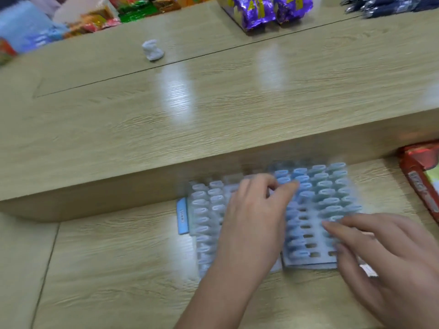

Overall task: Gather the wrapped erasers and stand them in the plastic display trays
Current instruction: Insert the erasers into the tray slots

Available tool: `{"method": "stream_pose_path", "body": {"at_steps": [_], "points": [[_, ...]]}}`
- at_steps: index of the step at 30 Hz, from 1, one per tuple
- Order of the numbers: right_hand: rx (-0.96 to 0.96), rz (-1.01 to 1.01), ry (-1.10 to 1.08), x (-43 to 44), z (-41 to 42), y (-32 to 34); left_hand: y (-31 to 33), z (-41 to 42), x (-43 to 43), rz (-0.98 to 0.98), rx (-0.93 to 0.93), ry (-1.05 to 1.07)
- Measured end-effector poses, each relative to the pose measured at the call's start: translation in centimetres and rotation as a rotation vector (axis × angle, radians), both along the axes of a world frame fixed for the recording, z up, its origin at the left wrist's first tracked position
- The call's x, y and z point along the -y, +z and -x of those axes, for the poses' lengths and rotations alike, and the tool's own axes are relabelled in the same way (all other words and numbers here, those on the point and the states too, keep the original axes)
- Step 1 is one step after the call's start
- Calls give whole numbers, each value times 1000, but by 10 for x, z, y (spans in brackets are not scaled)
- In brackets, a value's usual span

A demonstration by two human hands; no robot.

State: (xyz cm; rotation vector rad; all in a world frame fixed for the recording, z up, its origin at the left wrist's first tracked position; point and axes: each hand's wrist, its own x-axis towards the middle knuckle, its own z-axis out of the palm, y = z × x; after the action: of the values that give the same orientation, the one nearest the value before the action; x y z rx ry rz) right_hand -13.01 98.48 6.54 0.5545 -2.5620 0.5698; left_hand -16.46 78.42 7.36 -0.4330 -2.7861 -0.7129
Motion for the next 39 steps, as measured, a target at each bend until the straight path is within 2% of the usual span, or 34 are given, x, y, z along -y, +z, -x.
{"method": "stream_pose_path", "body": {"at_steps": [3, 5, 8, 10, 13, 16, 18, 21, 26, 29, 32, 36, 39], "points": [[57, 155, 73, 62, 1, 21, 8, -28, 51, -246, -39, 178], [142, 210, 158, 115, -1, 26, 5, -47, 94, -391, -99, 377], [280, 196, 207, 203, -14, 19, -21, -67, 155, -343, -16, 579], [302, 94, 129, 254, -20, 11, -42, -73, 185, -157, 86, 533], [340, -96, -9, 291, -13, -15, -69, -64, 210, 129, 144, 266], [565, -243, -107, 293, -2, -44, -80, -45, 215, 258, 159, 10], [610, -249, -125, 293, -3, -56, -80, -37, 216, 311, 176, -73], [553, -188, -93, 297, -12, -57, -79, -39, 230, 350, 168, -92], [502, -177, 164, 319, -39, -55, -74, -84, 292, 385, 165, 34], [526, -92, 241, 318, -44, -60, -76, -110, 321, 271, 192, 123], [558, -44, 82, 310, -40, -59, -74, -119, 326, 52, 243, 223], [597, -105, 4, 301, -28, -53, -68, -109, 316, 1, 280, 341], [682, -33, 3, 297, -21, -46, -59, -102, 307, -141, 392, 411]]}}
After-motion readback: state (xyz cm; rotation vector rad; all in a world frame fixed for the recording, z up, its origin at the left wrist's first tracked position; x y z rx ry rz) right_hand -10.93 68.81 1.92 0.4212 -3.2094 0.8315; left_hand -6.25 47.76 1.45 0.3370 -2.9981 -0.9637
